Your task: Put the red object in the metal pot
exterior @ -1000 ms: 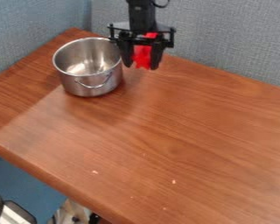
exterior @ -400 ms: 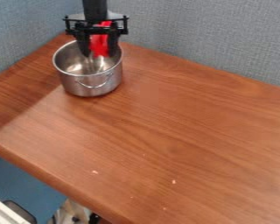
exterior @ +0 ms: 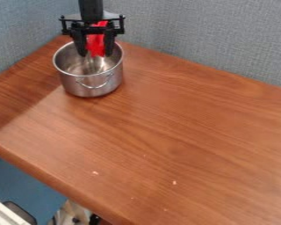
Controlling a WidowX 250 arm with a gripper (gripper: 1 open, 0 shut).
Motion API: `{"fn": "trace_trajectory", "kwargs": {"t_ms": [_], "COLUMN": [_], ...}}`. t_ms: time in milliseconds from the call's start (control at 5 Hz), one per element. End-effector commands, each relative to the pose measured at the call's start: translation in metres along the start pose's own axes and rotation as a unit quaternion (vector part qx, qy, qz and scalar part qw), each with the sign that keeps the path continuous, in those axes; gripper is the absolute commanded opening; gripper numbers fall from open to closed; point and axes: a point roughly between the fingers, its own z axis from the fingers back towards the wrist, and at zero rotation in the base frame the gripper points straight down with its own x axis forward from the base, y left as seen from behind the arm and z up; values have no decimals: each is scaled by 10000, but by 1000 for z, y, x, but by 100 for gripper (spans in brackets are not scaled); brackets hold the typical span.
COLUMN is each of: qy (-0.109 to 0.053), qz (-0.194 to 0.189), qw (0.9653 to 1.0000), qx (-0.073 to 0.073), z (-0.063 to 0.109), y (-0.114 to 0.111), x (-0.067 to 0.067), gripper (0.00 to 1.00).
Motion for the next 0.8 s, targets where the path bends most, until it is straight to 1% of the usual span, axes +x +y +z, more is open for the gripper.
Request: {"fn": "trace_trajectory", "kwargs": {"t_ms": [0, 600], "qy": [-150, -26], "qz": [27, 66], "qw": [9999, 9999], "qx": [31, 97], "z": [8, -1], "y": [3, 2], "x": [3, 0], "gripper": [0, 0]}}
